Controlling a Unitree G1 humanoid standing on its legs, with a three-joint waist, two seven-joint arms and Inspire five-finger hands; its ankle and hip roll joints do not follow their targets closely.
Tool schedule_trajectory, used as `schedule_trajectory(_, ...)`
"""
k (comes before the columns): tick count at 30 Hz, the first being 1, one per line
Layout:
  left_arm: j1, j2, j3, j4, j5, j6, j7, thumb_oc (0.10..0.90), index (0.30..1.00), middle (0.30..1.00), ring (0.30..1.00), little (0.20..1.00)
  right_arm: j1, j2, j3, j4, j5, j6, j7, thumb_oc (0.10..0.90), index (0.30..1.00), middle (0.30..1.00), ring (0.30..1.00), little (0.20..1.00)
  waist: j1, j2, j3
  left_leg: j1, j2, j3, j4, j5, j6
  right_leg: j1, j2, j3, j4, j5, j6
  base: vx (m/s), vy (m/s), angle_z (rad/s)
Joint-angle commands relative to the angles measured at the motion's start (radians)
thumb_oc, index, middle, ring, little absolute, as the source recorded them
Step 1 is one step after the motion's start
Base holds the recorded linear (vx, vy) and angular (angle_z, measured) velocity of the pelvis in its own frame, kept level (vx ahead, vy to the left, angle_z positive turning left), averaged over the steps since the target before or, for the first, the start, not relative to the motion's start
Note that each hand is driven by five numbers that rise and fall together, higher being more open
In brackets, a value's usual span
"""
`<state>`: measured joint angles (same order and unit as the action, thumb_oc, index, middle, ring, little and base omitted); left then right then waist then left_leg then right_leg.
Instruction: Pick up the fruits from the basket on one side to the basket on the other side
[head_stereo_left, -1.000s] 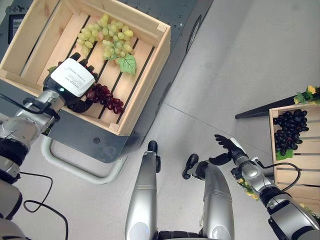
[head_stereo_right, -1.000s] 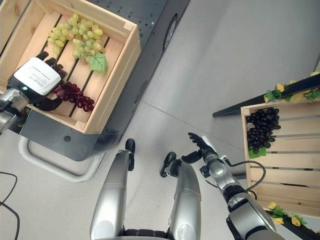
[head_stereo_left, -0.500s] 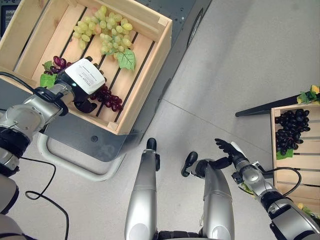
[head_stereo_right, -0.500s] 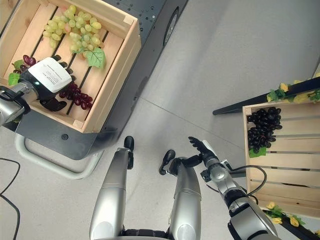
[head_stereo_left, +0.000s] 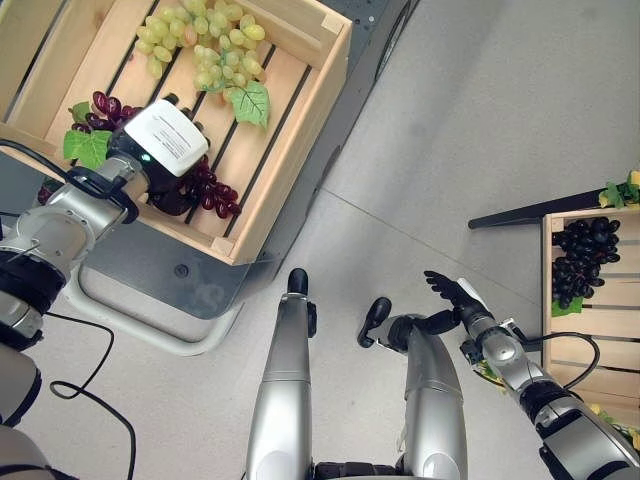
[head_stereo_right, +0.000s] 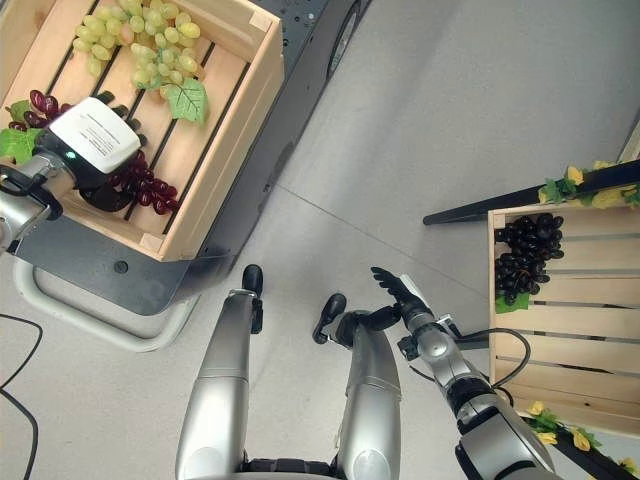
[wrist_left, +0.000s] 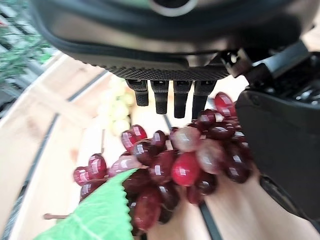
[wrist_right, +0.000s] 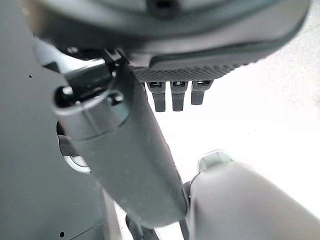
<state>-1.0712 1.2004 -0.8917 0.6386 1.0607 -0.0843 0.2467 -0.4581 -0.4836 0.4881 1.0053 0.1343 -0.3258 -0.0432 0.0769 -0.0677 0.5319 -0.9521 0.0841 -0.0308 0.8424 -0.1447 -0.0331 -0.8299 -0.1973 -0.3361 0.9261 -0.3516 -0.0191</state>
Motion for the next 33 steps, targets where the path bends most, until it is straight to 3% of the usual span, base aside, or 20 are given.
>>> schedule_trajectory(1,-0.055,0.048,0.05,0.173,0.036,0.189,-0.001,0.8,0.9,0.9,0.9,0.9,0.045,-0.028,-0.013,-0.024,0.049,-0.051,-0.038,0.8,0.9,0.9,0.9,0.9,0.002,-0.014,-0.012,0.078,-0.031,0.08,-0.088,-0.064,0.067,0.049,0.02,0.006,-0.04,0.07,0.006,0.0,0.0,0.0)
schedule_trajectory(3,-0.051,0.036,0.054,0.183,0.053,0.174,-0.001,0.8,0.9,0.9,0.9,0.9,0.044,-0.023,-0.011,-0.029,0.05,-0.048,-0.04,0.8,0.9,0.9,0.9,0.9,0.003,-0.015,-0.012,0.074,-0.033,0.078,-0.092,-0.062,0.067,0.045,0.019,0.004,-0.04,0.069,0.006,0.0,0.0,0.0)
schedule_trajectory(4,-0.047,0.025,0.052,0.189,0.068,0.169,-0.004,0.519,0.479,0.479,0.479,0.479,0.041,-0.017,-0.011,-0.029,0.054,-0.047,-0.045,0.8,0.9,0.9,0.9,0.9,0.004,-0.015,-0.012,0.069,-0.035,0.076,-0.092,-0.063,0.065,0.04,0.017,0.002,-0.038,0.069,0.006,0.0,-0.016,0.03)
schedule_trajectory(5,-0.045,0.022,0.051,0.189,0.065,0.168,-0.009,0.4,0.3,0.3,0.3,0.3,0.039,-0.016,-0.011,-0.031,0.059,-0.05,-0.046,0.8,0.9,0.9,0.9,0.9,0.004,-0.014,-0.012,0.067,-0.035,0.075,-0.093,-0.063,0.066,0.038,0.016,0.002,-0.038,0.069,0.007,0.0,-0.018,0.04)
schedule_trajectory(13,-0.038,0.006,0.049,0.218,0.033,0.196,-0.022,0.4,0.3,0.3,0.3,0.3,0.036,-0.021,-0.014,-0.076,0.08,-0.055,-0.057,0.8,0.9,0.9,0.9,0.9,-0.005,-0.011,-0.012,0.084,-0.032,0.085,-0.105,-0.06,0.066,0.054,0.019,0.0,-0.056,0.074,0.008,0.0,0.0,0.0)
schedule_trajectory(23,-0.004,0.026,0.093,0.192,0.042,0.068,0.135,0.4,0.3,0.3,0.3,0.3,0.047,-0.025,-0.036,-0.096,0.095,-0.052,-0.032,0.8,0.9,0.9,0.9,0.9,-0.01,0.025,-0.012,0.183,-0.037,0.112,-0.138,-0.059,0.063,0.133,0.012,0.014,-0.088,0.073,0.01,0.0,0.002,-0.01)
schedule_trajectory(26,0.041,0.027,0.133,0.178,-0.11,0.051,0.179,0.4,0.3,0.3,0.3,0.3,0.041,-0.034,-0.042,-0.126,0.109,-0.046,-0.012,0.8,0.9,0.9,0.9,0.9,-0.01,0.043,-0.012,0.231,-0.046,0.121,-0.153,-0.058,0.06,0.17,0.012,0.027,-0.099,0.07,0.01,-0.01,0.026,-0.07)
schedule_trajectory(27,0.065,0.029,0.159,0.166,-0.216,0.049,0.247,0.4,0.3,0.3,0.3,0.3,0.042,-0.036,-0.043,-0.141,0.103,-0.046,-0.021,0.8,0.9,0.9,0.9,0.9,-0.009,0.047,-0.012,0.257,-0.048,0.122,-0.163,-0.057,0.058,0.19,0.013,0.032,-0.105,0.069,0.01,0.0,0.022,-0.1)
schedule_trajectory(30,0.13,0.015,0.245,0.167,-0.358,0.037,0.355,0.4,0.3,0.3,0.3,0.3,0.054,-0.035,-0.046,-0.189,0.087,-0.042,-0.052,0.8,0.9,0.9,0.9,0.9,-0.009,0.054,-0.012,0.305,-0.05,0.121,-0.184,-0.053,0.058,0.226,0.015,0.045,-0.113,0.065,0.012,0.0,-0.002,-0.13)
schedule_trajectory(32,0.175,0.001,0.312,0.185,-0.453,0.007,0.419,0.4,0.3,0.3,0.3,0.3,0.065,-0.034,-0.048,-0.216,0.084,-0.047,-0.061,0.8,0.9,0.9,0.9,0.9,-0.009,0.054,-0.012,0.331,-0.053,0.119,-0.198,-0.049,0.059,0.249,0.018,0.051,-0.122,0.064,0.011,-0.01,-0.018,-0.09)
schedule_trajectory(33,0.222,-0.024,0.391,0.204,-0.543,-0.03,0.454,0.4,0.3,0.3,0.3,0.3,0.08,-0.026,-0.049,-0.248,0.084,-0.039,-0.069,0.8,0.9,0.9,0.9,0.9,-0.01,0.054,-0.012,0.366,-0.057,0.114,-0.211,-0.047,0.058,0.282,0.022,0.06,-0.134,0.061,0.011,0.0,-0.036,-0.09)
